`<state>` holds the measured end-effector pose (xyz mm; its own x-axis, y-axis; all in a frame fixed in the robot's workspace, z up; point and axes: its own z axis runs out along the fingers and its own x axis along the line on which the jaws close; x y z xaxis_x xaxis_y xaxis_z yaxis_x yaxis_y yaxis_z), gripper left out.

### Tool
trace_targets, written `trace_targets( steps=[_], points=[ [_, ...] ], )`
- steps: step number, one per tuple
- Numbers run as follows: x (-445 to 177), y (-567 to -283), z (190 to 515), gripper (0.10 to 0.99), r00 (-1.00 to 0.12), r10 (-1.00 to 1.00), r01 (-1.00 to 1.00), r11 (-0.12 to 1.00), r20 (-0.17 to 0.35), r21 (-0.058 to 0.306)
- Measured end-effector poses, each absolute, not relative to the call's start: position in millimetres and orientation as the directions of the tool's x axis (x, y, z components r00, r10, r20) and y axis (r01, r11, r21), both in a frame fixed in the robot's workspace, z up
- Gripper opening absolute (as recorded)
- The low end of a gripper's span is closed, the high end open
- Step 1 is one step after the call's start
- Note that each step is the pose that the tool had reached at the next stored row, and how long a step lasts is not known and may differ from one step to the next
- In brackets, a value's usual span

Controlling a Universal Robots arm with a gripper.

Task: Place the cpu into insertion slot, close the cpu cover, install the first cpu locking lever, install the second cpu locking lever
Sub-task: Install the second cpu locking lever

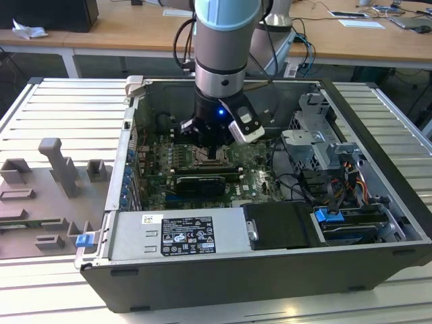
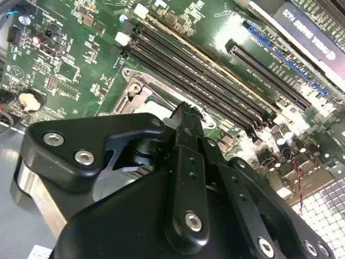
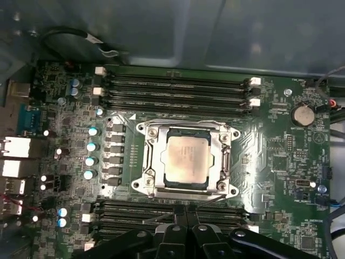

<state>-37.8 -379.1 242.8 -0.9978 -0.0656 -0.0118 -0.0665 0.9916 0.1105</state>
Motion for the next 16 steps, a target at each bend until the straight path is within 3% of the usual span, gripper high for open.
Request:
trace_targets(
  steps=[6, 16],
  points=[
    [-54.3, -384.9, 241.1, 0.106, -0.998, -0.068, -0.069, 0.987, -0.014, 0.147],
    [-65.4, -391.7, 229.3, 0.106, -0.997, -0.071, -0.072, 0.984, -0.015, 0.162]
  ],
)
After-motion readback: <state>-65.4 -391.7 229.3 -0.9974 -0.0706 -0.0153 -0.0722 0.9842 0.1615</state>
